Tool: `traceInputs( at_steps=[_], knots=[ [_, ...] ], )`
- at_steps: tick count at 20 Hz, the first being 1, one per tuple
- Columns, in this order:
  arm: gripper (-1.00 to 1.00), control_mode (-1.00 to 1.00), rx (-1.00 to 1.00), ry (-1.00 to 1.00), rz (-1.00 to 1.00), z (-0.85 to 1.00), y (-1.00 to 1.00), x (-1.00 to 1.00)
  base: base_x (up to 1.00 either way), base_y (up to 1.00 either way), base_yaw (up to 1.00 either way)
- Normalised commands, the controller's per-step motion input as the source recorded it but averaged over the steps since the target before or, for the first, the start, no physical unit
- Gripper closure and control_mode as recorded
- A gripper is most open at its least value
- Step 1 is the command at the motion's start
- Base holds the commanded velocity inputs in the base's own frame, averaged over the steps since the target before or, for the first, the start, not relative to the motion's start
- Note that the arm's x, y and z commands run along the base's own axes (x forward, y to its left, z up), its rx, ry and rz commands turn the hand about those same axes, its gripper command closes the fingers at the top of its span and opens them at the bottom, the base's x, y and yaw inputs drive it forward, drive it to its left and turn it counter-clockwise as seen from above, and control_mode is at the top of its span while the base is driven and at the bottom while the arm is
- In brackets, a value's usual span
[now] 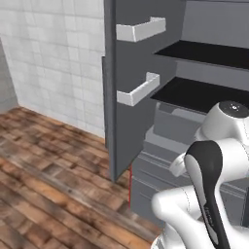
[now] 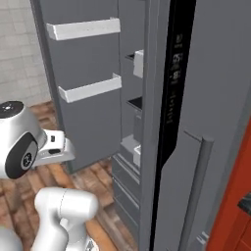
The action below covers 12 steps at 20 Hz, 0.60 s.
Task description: Open the fridge, grab two sodas, and place both sodas inside the bowl with ice on the dining counter.
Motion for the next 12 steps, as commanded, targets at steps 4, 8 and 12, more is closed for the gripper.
traceInputs(
  at_steps=[4, 8, 12],
  knots=[
    [-1.0, 1.0, 0.0, 0.0, 0.0, 0.0, 0.0, 0.0, 0.28, 0.41, -0.35],
    [-1.0, 1.0, 0.0, 0.0, 0.0, 0.0, 0.0, 0.0, 0.14, 0.09, -0.37],
    [-1.0, 1.0, 0.0, 0.0, 0.0, 0.0, 0.0, 0.0, 0.18, 0.42, -0.44]
  ],
)
